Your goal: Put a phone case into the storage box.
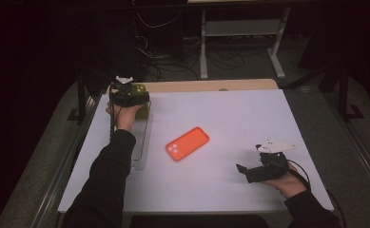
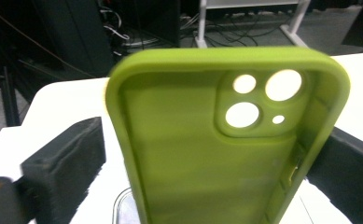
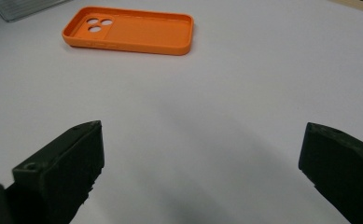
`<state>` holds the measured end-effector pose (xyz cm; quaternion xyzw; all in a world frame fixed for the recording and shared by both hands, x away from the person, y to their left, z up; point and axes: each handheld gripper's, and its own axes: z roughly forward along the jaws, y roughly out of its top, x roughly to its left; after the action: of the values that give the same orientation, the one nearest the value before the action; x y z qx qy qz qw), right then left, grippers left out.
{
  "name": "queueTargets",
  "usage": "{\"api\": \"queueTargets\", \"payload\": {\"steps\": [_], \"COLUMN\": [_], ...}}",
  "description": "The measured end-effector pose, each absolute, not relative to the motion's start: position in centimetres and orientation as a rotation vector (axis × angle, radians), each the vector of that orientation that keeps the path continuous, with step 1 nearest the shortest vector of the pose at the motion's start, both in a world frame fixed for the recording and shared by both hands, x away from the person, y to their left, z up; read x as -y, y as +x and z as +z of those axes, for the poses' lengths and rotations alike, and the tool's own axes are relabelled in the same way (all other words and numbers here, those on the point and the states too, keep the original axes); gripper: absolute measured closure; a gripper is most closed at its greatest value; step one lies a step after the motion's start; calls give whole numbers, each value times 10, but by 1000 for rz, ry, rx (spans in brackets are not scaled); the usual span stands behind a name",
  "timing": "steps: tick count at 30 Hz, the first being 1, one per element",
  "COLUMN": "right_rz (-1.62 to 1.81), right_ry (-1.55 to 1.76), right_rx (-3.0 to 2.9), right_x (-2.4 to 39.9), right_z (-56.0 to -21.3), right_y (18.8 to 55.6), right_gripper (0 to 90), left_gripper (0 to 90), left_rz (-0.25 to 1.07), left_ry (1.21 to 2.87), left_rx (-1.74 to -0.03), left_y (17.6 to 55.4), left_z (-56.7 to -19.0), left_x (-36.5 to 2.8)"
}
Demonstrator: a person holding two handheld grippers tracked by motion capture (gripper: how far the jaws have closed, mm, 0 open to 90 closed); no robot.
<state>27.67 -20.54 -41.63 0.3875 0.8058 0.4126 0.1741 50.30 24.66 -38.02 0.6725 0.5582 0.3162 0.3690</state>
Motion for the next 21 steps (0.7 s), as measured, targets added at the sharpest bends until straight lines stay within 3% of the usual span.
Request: {"api": "queueTargets", "payload": {"steps": [21], "right_rz": [1162], "right_ry": [1095], "right_rx": [-2294], "right_x": [202], "right_z": [-417], "right_y": [278], "right_gripper": [0], "left_gripper": [0], "left_rz": [706], "left_ry": [1850], "left_rx": [-1273], "left_y": [461], "left_z": [-341], "left_x": [-274]}}
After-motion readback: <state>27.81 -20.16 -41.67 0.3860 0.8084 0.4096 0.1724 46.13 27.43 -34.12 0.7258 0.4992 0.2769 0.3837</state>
